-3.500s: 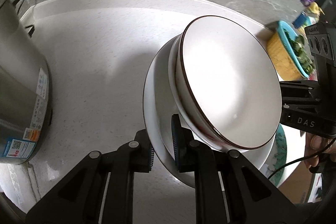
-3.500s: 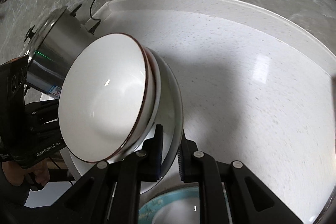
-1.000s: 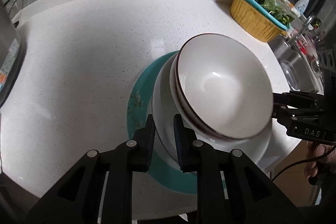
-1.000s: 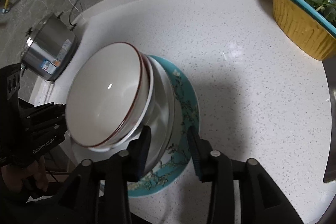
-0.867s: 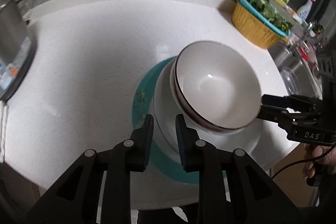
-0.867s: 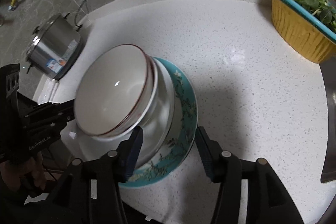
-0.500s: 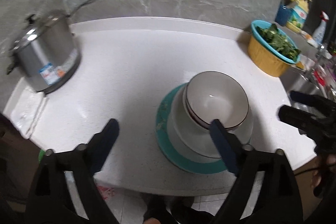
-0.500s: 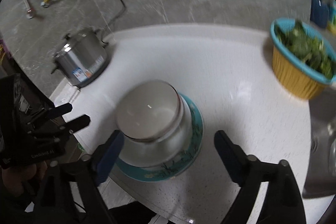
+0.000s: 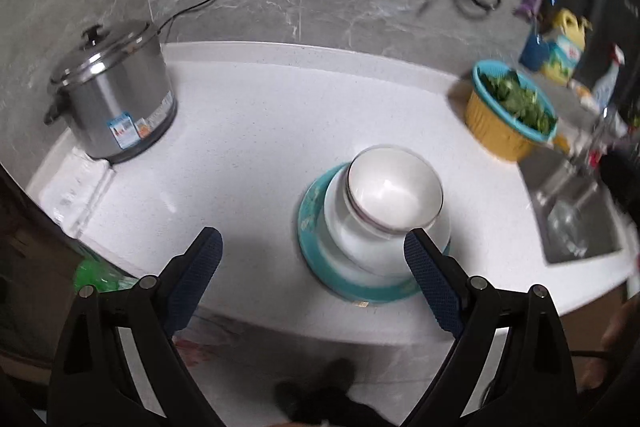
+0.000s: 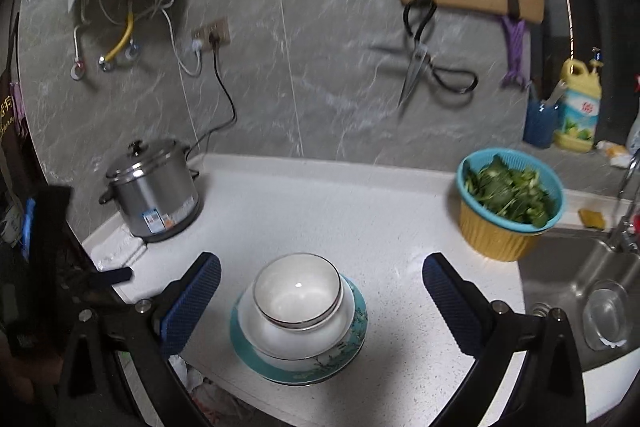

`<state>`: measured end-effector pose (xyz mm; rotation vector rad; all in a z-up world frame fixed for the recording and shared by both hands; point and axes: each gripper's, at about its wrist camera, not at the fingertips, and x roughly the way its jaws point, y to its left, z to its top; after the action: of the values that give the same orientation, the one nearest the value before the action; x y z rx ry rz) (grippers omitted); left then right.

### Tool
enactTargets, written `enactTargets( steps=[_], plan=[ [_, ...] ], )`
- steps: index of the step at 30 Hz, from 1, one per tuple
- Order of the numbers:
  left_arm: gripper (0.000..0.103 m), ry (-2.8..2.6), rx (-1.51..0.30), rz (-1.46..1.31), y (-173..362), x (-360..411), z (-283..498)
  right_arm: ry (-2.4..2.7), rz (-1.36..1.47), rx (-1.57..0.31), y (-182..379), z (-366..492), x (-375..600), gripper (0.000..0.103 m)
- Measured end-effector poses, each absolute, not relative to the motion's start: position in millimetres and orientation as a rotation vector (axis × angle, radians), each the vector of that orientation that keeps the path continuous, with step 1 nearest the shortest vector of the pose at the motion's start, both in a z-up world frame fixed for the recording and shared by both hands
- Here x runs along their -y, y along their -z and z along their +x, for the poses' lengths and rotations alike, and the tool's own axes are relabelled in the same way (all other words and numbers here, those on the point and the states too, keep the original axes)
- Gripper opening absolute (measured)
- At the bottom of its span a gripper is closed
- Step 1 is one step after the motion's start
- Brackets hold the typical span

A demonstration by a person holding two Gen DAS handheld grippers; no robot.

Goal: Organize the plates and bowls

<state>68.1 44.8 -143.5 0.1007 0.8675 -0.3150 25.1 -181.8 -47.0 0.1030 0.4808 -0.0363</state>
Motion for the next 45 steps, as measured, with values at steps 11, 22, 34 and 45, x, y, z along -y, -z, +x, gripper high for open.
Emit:
enactTargets(
  steps=[11, 22, 34, 45],
  plan=[
    [0.093, 0.258, -0.835, 0.107, 117, -49, 2, 0.059, 0.2, -0.527, 39, -15, 174, 0.103],
    [0.093, 0.138, -0.849, 0.06, 97, -18, -40, -0.064, 0.216, -0.58, 33, -19, 216, 0.103],
    [0.093, 0.126, -0.839, 0.065, 81, -3, -54, -0.067, 0.227, -0.637, 29, -21, 224, 0.103],
    [0.093, 0.084, -0.814, 0.058, 71, -23, -58, 0.024, 0.158, -0.709, 35, -15, 197, 0.103]
  ],
)
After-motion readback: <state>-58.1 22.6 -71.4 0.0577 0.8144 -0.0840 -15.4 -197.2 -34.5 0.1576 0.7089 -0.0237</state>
